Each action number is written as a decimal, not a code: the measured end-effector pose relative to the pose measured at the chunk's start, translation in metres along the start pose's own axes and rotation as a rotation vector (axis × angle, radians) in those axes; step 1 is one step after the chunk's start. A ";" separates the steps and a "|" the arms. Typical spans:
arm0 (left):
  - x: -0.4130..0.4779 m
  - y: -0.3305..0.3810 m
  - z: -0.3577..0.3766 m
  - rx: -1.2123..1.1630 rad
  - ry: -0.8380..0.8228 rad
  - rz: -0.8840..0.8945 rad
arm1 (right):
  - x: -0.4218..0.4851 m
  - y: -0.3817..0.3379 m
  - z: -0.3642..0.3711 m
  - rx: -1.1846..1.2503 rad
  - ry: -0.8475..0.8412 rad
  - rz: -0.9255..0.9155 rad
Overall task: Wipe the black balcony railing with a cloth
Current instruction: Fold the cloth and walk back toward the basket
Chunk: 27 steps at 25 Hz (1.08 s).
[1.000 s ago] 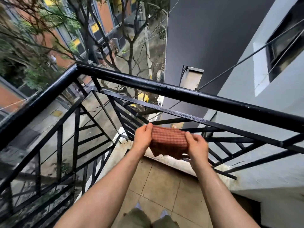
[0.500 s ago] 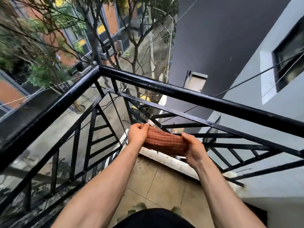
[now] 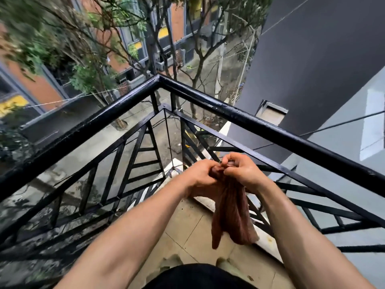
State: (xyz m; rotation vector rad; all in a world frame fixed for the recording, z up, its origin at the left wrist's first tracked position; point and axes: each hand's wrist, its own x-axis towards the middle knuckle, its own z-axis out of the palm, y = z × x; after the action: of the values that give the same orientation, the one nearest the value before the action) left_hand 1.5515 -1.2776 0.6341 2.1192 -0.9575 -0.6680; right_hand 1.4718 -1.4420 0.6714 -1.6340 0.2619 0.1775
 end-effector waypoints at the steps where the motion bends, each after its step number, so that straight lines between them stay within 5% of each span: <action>1: -0.003 -0.001 -0.001 0.047 0.041 -0.039 | -0.001 -0.003 -0.009 -0.073 -0.014 -0.029; 6: -0.034 -0.006 -0.006 0.192 0.192 -0.282 | -0.006 -0.004 -0.064 -1.065 -0.211 0.071; 10: -0.064 0.004 0.005 0.280 0.370 -0.396 | -0.017 0.005 -0.084 -1.255 -0.280 0.007; 13: -0.095 0.007 0.023 0.290 0.555 -0.563 | -0.030 0.009 -0.097 -1.180 -0.192 -0.118; 16: -0.133 0.003 0.039 0.058 0.855 -0.853 | -0.034 0.006 -0.104 -1.355 -0.106 -0.191; 18: -0.160 0.001 0.048 0.006 0.930 -0.960 | -0.031 0.008 -0.098 -1.205 -0.072 -0.211; 22: -0.209 0.008 0.060 0.027 0.930 -1.053 | -0.030 0.009 -0.063 -0.303 -0.330 0.029; 25: -0.255 0.006 0.066 0.023 0.851 -1.198 | -0.036 0.005 -0.022 -0.118 -0.622 0.257; 27: -0.278 0.000 0.071 0.050 0.738 -1.289 | -0.038 0.008 0.001 -0.070 -0.668 0.284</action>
State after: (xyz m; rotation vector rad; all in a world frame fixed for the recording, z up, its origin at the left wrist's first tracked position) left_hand 1.3380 -1.0863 0.6352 2.5399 0.8905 -0.3156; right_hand 1.4333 -1.4388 0.6742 -1.5093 -0.0300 0.9349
